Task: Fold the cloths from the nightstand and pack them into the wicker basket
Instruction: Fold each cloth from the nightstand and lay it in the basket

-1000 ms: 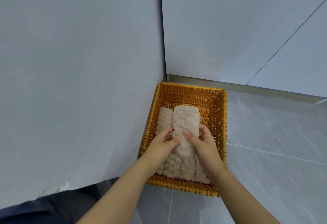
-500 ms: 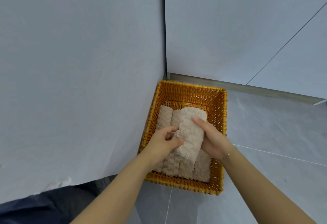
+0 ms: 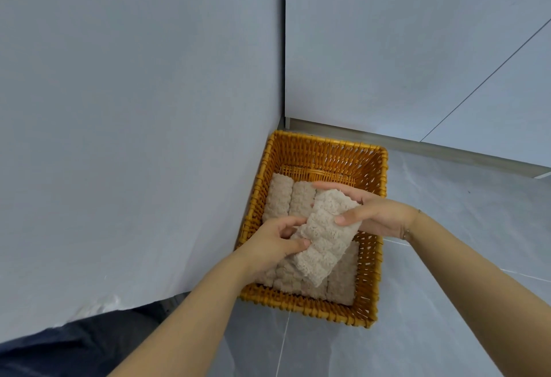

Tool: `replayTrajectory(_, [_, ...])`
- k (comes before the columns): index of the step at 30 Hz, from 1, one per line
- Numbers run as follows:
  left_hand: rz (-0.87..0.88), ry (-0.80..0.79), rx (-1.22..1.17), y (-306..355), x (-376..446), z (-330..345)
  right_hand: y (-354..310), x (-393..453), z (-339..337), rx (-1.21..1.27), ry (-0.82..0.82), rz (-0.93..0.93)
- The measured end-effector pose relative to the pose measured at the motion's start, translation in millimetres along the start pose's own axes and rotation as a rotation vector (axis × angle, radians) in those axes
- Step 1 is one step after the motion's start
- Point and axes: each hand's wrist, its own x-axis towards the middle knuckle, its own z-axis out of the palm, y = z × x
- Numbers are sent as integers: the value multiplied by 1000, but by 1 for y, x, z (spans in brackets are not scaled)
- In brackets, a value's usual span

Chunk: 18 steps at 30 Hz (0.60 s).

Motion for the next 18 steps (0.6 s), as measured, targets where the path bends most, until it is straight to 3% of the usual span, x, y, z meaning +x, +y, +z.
replayTrajectory(8, [-1,76,49,-5,1,1,-9,1,-8,-327,133,53])
replayTrajectory(11, [-9,102,370,-13,3,-3,-15,8,-34,-767,235,69])
replayTrajectory(14, [43,229,692,-24,5,-10,-15,25,-66,-1221,332,164])
replayTrajectory(18, [60,305,785,-35,9,-20,-7,56,-96,-1337,347,257])
